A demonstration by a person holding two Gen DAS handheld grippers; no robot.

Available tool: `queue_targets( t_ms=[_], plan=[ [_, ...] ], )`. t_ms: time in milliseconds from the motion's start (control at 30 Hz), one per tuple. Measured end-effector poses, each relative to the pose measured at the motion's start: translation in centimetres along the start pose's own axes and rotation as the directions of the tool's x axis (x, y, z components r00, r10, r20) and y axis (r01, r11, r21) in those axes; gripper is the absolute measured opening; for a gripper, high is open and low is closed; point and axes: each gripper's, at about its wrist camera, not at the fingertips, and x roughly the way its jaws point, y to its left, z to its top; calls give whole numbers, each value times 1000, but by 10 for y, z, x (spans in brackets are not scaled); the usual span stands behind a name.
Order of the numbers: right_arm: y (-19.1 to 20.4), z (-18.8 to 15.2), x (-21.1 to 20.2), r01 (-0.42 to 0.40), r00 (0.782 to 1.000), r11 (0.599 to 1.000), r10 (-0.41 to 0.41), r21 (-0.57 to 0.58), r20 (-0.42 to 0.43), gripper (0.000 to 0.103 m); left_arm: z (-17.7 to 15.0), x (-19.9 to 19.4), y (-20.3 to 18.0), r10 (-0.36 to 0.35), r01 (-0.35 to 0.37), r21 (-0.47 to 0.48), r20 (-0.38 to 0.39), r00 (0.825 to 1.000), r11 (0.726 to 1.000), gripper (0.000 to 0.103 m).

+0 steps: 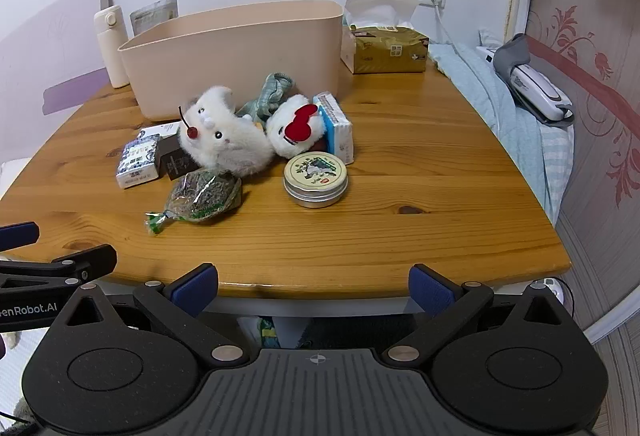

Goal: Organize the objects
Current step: 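Move both tools toward the cluttered objects on the table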

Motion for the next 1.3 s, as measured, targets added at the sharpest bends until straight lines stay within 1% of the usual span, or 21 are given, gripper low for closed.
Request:
queue_targets(
  t_ms=[867,1300],
  plan=[
    [1,4,5,-7,1000,1000,7,-2,-2,103,0,6,2,5,-5,2,-3,1000,1000,103],
    [-6,10,10,6,1000,1000,-6,19,-1,103,7,21,-4,-10,11,21,-15,1000,1000,103]
  ],
)
